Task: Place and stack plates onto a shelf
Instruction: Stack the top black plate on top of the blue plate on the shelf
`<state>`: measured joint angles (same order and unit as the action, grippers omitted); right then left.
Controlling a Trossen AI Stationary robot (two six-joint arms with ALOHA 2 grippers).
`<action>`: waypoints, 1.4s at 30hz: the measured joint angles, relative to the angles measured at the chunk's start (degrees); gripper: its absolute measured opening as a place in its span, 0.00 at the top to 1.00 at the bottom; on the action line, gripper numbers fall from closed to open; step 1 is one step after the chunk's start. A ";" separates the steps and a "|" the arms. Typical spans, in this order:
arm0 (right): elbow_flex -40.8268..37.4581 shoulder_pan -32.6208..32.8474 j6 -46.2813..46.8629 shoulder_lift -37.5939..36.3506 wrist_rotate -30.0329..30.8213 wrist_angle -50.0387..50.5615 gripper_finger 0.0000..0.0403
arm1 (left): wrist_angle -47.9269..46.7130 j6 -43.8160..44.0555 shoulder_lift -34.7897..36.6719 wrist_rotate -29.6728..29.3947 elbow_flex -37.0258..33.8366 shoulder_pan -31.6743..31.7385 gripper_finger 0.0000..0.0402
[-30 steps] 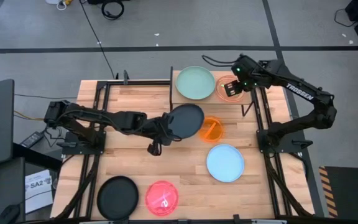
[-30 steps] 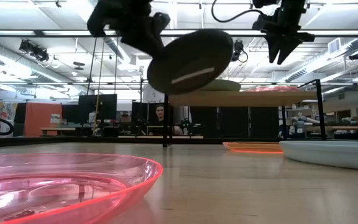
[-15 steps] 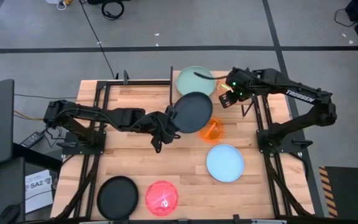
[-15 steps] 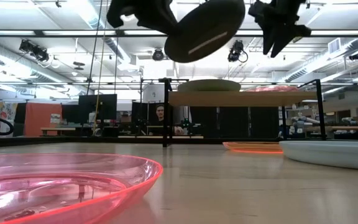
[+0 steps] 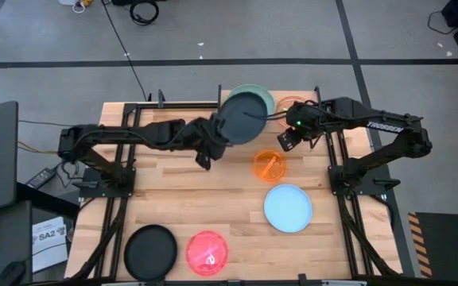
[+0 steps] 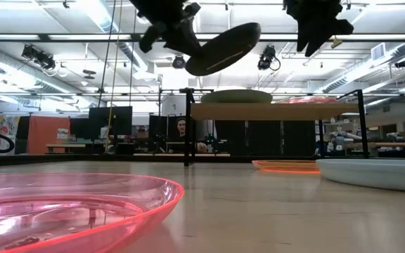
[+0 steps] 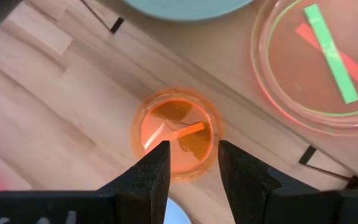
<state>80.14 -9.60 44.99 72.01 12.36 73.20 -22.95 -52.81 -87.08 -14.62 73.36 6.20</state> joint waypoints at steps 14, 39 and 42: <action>0.00 2.94 0.50 0.00 0.02 -1.55 0.65 | 10.43 -12.23 -6.81 2.83 -0.02 7.34 0.96; 0.02 2.90 -0.12 0.00 0.52 -1.52 0.65 | 13.83 -10.84 -10.17 2.64 -0.03 11.13 0.95; 0.02 2.90 -0.13 0.00 0.57 -1.52 0.65 | 13.84 -10.85 -10.17 2.82 -0.03 11.38 0.94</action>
<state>80.16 -6.70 44.86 72.01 12.93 71.68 -9.11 -63.66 -97.25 -11.79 73.33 17.58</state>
